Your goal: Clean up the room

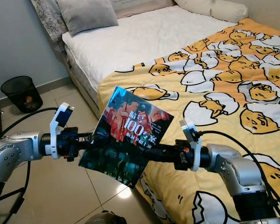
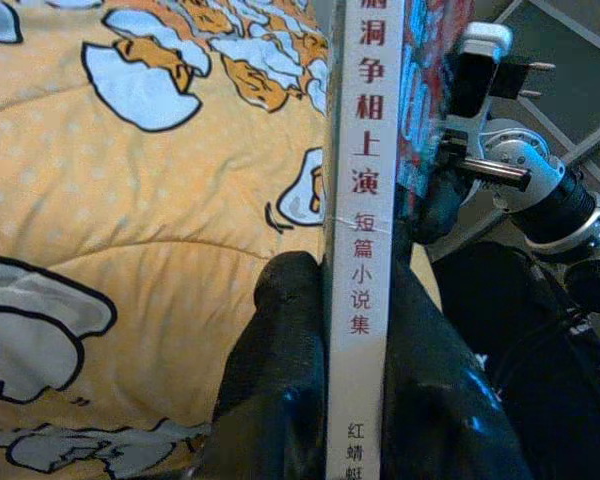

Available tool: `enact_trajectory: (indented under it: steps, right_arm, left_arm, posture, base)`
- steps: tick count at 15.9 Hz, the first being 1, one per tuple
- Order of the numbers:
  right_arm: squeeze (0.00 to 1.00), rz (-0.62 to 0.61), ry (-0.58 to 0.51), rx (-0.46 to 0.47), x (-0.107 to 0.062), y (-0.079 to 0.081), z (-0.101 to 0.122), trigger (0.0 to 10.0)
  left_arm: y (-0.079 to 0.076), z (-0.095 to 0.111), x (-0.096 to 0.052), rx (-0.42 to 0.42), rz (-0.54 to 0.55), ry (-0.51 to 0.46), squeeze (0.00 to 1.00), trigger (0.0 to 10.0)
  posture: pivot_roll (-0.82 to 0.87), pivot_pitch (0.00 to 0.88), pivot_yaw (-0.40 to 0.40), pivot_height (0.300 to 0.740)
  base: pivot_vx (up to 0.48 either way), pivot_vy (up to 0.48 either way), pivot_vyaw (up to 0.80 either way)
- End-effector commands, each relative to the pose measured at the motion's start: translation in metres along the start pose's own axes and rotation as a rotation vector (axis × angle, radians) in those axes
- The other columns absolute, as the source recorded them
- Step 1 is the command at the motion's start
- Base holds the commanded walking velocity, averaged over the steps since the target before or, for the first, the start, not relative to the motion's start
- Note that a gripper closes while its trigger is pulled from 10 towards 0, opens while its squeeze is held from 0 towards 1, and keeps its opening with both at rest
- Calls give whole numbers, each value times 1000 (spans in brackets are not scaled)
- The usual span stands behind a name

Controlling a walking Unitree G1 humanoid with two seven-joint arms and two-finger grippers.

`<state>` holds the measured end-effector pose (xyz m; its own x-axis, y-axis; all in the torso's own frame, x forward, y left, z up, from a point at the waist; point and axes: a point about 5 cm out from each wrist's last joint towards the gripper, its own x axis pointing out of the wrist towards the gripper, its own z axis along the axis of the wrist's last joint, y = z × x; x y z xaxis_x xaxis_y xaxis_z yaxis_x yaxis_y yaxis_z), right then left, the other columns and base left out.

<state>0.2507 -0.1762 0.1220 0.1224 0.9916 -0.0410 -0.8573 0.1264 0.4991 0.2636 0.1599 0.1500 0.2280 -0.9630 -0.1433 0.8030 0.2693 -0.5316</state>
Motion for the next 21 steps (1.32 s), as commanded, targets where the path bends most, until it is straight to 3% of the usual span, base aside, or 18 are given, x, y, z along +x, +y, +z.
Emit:
enact_trajectory:
  steps: [1, 2, 3, 4, 5, 8, 10, 11, 12, 14, 15, 16, 17, 18, 19, 20, 21]
  right_arm:
    - [24, 9, -36, 14, 2, 0, 8, 10000]
    - [24, -2, -38, 16, 2, 0, 8, 10000]
    - [514, -39, -29, 9, 2, -2, 6, 10000]
    - [886, -65, -31, 19, 1, -4, 4, 10000]
    - [1000, -110, -60, 45, 0, -7, 2, 10000]
    - [1000, -305, -154, 135, -11, -19, -9, 10000]
    - [1000, -515, -228, 194, -28, -20, -28, 10000]
    - [1000, -544, -239, 199, -30, -19, -31, 10000]
    - [1000, -677, -257, 134, -31, -16, -35, 10000]
    - [1000, -822, -256, 76, -19, -16, -40, 10000]
    - [573, -909, -213, 29, -11, -17, -43, 10000]
    - [0, -979, -201, 10, -4, -16, -46, 10000]
    - [0, -1054, -254, 21, 3, -14, -46, 10000]
    - [0, -1101, -274, 32, 3, -14, -46, 10000]
    - [0, -1170, -280, 58, 1, -15, -49, 10000]
    - [0, -1290, -278, 72, -2, -15, -55, 10000]
    - [0, -1366, -227, 41, -2, -14, -60, 10000]
  left_arm:
    - [-2, 3, -3, 28, 9, -25, 0, 0]
    - [-3, 3, -2, 30, 8, -33, 0, 0]
    - [-4, 4, -2, 35, 10, -43, 0, 0]
    - [-4, 5, -3, 43, 18, -49, 0, 0]
    - [-3, 7, -4, 64, 47, -66, 0, 0]
    - [-1, 10, -11, 125, 154, -122, 0, 0]
    - [3, 5, -22, 261, 361, -70, 0, 0]
    - [4, 4, -24, 286, 399, -61, 0, 0]
    - [10, 3, -30, 340, 574, -69, 0, 0]
    - [13, -1, -33, 397, 738, -65, 0, 0]
    - [12, -7, -31, 396, 792, -75, 0, 0]
    - [9, -12, -29, 384, 852, -123, 0, 0]
    - [8, -17, -32, 362, 978, -196, 0, 0]
    - [8, -19, -33, 353, 1020, -213, 0, 0]
    - [8, -22, -34, 338, 1059, -222, 0, 7490]
    - [7, -29, -35, 317, 1134, -217, 0, 10000]
    - [6, -34, -33, 284, 1149, -211, 0, 10000]
  posture:
    - [-40, 0, 79, 740]
    - [-39, 0, 82, 740]
    - [-42, 0, 84, 740]
    - [-42, 0, 84, 740]
    - [-40, 0, 79, 740]
    - [-36, 0, 82, 740]
    - [-40, 0, 60, 740]
    - [-40, 0, 60, 740]
    - [-38, 0, 44, 740]
    - [-45, 0, 37, 740]
    - [-57, 0, 43, 740]
    - [-73, 0, 49, 740]
    - [-84, 0, 50, 740]
    - [-85, 0, 46, 740]
    - [-84, 0, 44, 740]
    - [-80, 0, 42, 740]
    - [-80, 0, 39, 740]
  base:
    - [0, 0, 0]
    - [0, 0, 0]
    - [0, 0, 0]
    - [0, 0, 0]
    - [0, 0, 0]
    - [0, 0, 0]
    - [0, 0, 0]
    - [0, 0, 0]
    - [0, 0, 0]
    - [0, 0, 0]
    - [0, 0, 0]
    - [0, 0, 0]
    - [0, 0, 0]
    - [0, 0, 0]
    - [0, 0, 0]
    - [0, 0, 0]
    - [0, 0, 0]
